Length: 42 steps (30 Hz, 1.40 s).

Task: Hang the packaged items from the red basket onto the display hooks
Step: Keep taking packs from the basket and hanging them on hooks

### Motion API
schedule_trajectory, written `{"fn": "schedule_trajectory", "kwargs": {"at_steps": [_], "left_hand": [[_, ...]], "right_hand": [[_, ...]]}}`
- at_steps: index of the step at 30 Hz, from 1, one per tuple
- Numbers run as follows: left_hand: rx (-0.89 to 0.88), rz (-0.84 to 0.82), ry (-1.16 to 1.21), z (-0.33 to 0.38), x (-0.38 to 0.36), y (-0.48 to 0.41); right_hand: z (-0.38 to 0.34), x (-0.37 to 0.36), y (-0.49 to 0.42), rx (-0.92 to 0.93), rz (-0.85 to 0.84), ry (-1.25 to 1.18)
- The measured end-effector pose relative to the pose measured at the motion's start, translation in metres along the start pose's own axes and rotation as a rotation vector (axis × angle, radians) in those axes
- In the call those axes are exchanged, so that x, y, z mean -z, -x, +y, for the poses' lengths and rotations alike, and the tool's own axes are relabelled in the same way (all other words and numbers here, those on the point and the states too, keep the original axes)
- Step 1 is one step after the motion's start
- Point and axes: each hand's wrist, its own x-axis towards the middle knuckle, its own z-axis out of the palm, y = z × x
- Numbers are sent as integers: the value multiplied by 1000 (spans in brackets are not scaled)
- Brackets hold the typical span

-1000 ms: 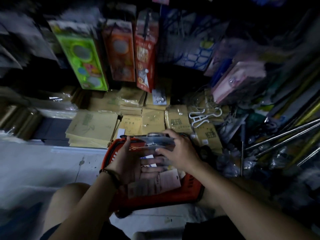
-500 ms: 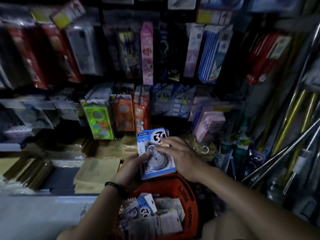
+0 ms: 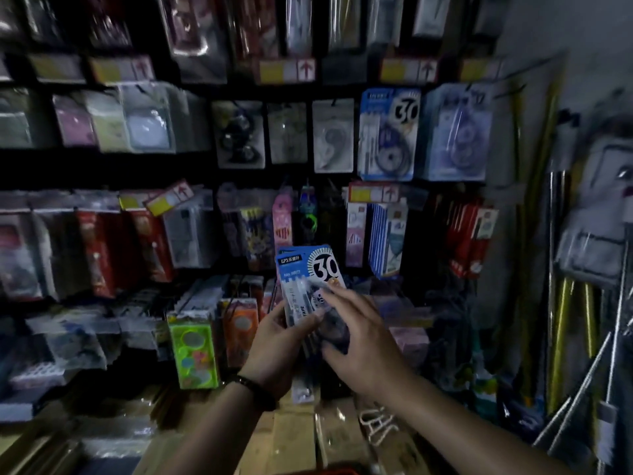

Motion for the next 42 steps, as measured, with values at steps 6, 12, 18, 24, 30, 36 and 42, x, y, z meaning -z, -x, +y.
{"fn": "schedule_trajectory", "kwargs": {"at_steps": [6,12,18,24,30,36,42], "left_hand": [[-43,1,-57,49,-20,-35],[-177,-16,-164,94,-36,-68],[-271,26,-286,129,-47,-99],[-292,30,-315,160,-63,-116],[-203,-2,-197,176,-74,-119],[-199,0,-207,182,-69,-122],[-201,10,-218,187,-68,-125]], "right_hand": [[9,58,-53,-81,203,22],[25,105,-94,-39,302,111],[40,135,-135,-43,383,155],[49,156,-179,-18,457,275],[54,156,-205,-47,489,320],[65,139,-196,13,489,344],[70,147,-205,-10,570,333]]}}
